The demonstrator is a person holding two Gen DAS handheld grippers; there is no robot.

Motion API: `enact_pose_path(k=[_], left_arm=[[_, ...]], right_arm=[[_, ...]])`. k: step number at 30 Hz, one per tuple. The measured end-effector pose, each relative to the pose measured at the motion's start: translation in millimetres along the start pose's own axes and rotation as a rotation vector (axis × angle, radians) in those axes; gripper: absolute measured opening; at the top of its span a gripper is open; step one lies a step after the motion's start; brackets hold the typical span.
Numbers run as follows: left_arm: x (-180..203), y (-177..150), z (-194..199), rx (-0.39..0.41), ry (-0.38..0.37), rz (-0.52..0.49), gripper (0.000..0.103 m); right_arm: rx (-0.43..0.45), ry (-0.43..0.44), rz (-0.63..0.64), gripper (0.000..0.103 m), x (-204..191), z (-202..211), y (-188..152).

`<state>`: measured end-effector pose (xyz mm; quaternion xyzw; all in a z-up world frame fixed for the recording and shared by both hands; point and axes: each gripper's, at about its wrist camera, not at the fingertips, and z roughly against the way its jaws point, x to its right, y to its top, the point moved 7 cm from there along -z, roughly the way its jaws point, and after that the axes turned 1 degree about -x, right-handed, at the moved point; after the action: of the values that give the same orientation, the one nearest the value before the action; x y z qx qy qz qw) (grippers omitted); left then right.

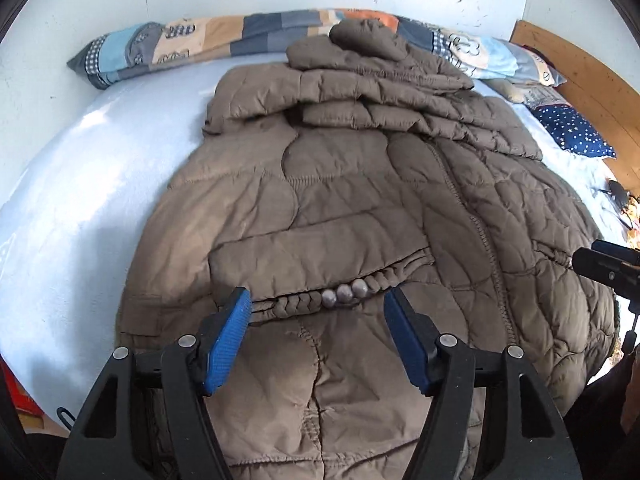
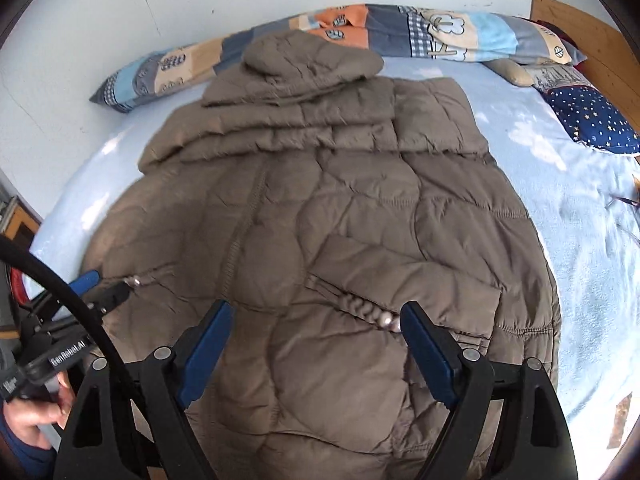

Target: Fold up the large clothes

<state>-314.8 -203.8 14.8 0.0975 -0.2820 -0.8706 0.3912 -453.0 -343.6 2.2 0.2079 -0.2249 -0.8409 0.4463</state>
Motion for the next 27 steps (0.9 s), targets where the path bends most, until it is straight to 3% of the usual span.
enact_pose_path(k=[7, 13, 27], left_arm=[[6.8, -14.2, -21.9, 0.003, 0.078, -0.115, 0.075], [9.5, -16.9, -26.4, 0.023, 0.094, -0.133, 0.082], [11.3, -20.4, -26.7, 0.068, 0.085, -0.180, 0.087]], right_arm=[[-0.097, -0.062, 0.031, 0.091, 13.5, -40.1, -24.6], [-0.167, -0.053, 0.029, 0.103, 12.1, -55.6, -36.8], [-0.153, -0.078, 0.023, 0.103, 9.3, -63.9, -27.6]])
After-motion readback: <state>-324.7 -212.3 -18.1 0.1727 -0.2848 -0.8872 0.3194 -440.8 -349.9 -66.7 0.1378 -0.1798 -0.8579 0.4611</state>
